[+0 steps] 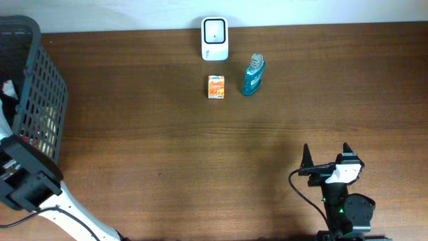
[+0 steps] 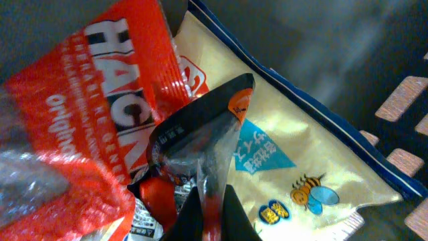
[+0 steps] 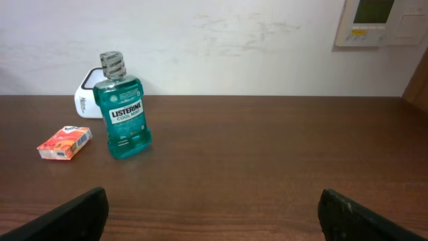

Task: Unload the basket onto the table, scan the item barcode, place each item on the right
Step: 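Grasp the black-and-orange packet from the basket and place it by the box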

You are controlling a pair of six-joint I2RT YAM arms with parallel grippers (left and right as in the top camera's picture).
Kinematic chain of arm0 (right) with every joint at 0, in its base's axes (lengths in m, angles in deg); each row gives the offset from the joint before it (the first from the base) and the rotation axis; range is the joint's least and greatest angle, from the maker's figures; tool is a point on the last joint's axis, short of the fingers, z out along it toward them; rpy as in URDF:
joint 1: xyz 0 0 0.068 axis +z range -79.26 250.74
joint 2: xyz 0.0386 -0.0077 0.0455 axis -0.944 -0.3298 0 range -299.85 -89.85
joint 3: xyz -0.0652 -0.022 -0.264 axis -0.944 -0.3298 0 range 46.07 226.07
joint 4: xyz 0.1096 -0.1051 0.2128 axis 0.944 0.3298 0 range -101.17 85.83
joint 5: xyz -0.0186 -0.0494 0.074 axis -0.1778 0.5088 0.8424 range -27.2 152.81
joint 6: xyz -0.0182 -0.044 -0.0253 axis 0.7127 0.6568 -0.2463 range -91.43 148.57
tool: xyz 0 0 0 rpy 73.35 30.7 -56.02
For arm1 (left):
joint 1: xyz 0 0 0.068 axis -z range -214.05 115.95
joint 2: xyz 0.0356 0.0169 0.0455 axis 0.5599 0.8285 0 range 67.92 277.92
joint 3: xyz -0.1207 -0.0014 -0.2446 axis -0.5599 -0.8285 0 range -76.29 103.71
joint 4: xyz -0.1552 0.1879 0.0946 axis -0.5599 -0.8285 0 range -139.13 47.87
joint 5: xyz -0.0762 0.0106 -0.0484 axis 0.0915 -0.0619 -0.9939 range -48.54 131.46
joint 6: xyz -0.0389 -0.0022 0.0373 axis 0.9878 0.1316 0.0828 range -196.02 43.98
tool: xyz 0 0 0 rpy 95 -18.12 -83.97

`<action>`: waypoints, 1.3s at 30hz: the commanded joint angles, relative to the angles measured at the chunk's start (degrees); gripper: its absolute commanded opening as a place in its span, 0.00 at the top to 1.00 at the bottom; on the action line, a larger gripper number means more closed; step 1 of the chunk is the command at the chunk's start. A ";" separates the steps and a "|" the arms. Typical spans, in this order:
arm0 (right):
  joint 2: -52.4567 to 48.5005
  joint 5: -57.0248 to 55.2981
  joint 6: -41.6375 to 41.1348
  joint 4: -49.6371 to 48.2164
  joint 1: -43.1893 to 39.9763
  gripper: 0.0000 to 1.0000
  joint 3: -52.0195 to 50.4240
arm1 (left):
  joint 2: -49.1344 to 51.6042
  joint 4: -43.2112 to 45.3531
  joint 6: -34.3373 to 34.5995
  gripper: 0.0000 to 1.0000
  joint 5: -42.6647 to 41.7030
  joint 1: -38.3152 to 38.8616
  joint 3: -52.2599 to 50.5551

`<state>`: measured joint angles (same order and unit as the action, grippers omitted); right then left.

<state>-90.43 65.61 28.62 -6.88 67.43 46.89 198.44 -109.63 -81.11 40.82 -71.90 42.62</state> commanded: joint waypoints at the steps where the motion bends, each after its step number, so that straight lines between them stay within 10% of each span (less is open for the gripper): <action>1: 0.37 -0.28 0.15 0.13 0.31 0.01 -0.50 | -0.59 -4.68 6.32 1.00 0.35 -0.20 10.95; 5: 0.37 -0.28 0.15 0.13 0.31 0.01 -0.50 | -0.81 -13.14 11.87 1.00 -4.28 -0.20 29.68; 13: 0.37 -0.28 0.15 0.13 0.31 0.01 -0.50 | -1.16 -16.85 12.92 1.00 -53.44 4.39 60.92; 18: 0.37 -0.28 0.15 0.13 0.31 0.01 -0.50 | -1.09 -26.29 13.84 1.00 -43.95 18.91 57.75; 23: 0.37 -0.28 0.15 0.13 0.31 0.01 -0.50 | -0.90 -23.50 13.84 1.00 -17.20 38.75 44.06; 31: 0.37 -0.28 0.15 0.13 0.31 0.01 -0.50 | -0.87 8.44 22.95 1.00 -7.02 51.36 2.01; 39: 0.37 -0.28 0.15 0.13 0.31 0.01 -0.50 | -0.87 36.20 25.99 1.00 -5.42 56.94 -17.75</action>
<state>-90.50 65.59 28.62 -6.90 67.43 46.89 198.44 -77.44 -56.98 33.61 -16.71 28.11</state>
